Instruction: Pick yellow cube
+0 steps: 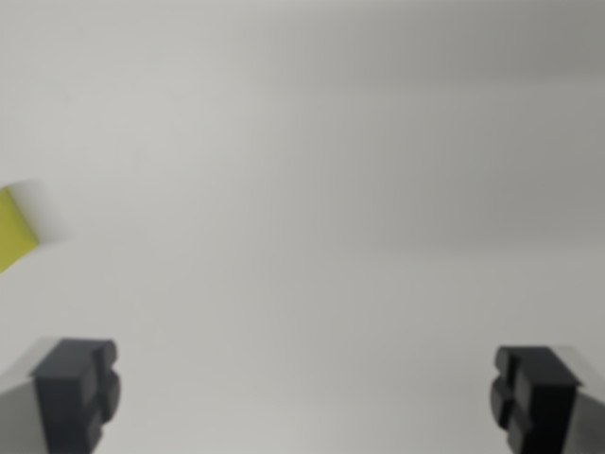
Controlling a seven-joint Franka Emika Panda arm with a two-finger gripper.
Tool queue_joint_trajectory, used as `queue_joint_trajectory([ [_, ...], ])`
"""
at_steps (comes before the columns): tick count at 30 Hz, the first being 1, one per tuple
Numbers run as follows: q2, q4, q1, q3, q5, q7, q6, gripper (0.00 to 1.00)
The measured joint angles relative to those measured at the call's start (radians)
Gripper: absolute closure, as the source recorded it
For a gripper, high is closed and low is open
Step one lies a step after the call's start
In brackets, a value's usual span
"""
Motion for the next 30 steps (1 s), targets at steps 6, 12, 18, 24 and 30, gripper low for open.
queue_joint_trajectory([
  [6, 0.002, -0.019, 0.018, 0.0, 0.0, 0.003, 0.023, 0.0],
  [12, 0.005, -0.036, 0.035, 0.0, 0.001, 0.007, 0.047, 0.0],
  [18, 0.009, -0.053, 0.053, 0.0, 0.001, 0.011, 0.07, 0.0],
  [24, 0.014, -0.068, 0.071, 0.0, 0.002, 0.014, 0.092, 0.0],
  [30, 0.02, -0.082, 0.089, 0.0, 0.002, 0.018, 0.115, 0.0],
])
